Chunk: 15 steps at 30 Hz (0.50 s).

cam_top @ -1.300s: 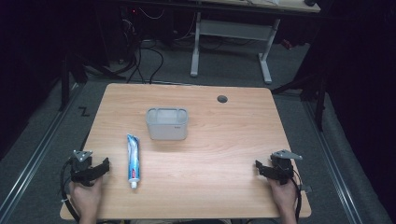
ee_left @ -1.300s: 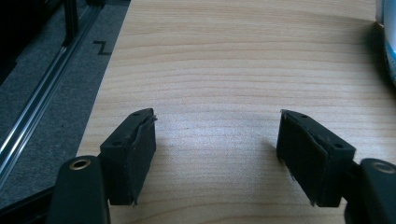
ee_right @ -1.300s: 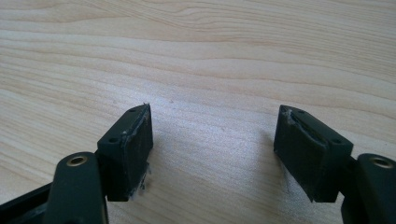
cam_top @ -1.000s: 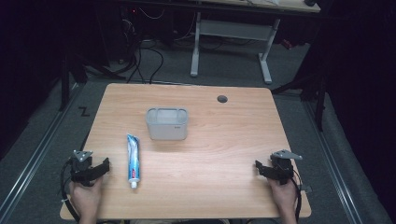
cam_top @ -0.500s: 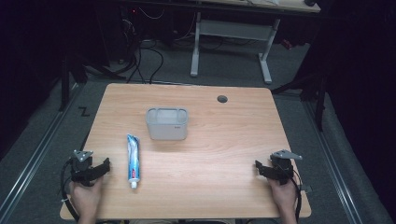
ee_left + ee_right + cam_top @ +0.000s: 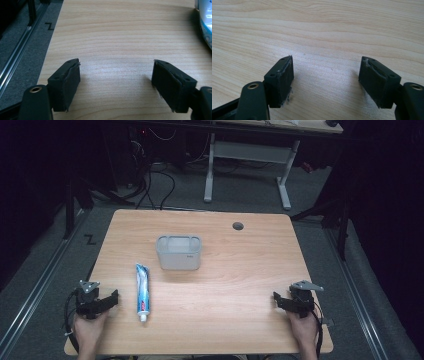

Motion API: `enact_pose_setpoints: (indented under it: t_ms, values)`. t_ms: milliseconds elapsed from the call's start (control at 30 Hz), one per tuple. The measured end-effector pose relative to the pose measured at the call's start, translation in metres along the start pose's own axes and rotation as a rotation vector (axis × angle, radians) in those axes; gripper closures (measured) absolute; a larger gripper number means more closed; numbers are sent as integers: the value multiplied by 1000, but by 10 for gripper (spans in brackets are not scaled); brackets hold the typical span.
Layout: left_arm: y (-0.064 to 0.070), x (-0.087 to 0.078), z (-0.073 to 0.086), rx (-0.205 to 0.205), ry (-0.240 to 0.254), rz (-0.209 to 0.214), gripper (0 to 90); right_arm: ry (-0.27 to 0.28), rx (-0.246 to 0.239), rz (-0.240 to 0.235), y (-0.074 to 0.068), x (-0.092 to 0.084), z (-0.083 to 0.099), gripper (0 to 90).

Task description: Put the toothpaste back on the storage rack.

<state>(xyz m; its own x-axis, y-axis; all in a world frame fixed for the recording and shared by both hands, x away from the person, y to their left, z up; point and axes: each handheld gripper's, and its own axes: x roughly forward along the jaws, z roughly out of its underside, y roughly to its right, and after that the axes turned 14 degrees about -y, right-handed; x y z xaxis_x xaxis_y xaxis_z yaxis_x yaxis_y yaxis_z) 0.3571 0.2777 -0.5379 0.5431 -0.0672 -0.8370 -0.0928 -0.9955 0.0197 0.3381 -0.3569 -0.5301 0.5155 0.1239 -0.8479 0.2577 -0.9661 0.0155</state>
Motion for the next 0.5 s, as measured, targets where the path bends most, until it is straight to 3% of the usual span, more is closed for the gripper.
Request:
enact_pose_setpoints:
  t_ms: [200,233,500]
  values:
    - [-1,0,0,13,-5,9,219,1,-3,1,0,0,0,281]
    - [-2,-1,-2,23,-24,12,225,0,-1,1,0,0,0,280]
    - [-4,-4,-3,6,-36,20,249,-1,2,1,0,0,0,280]
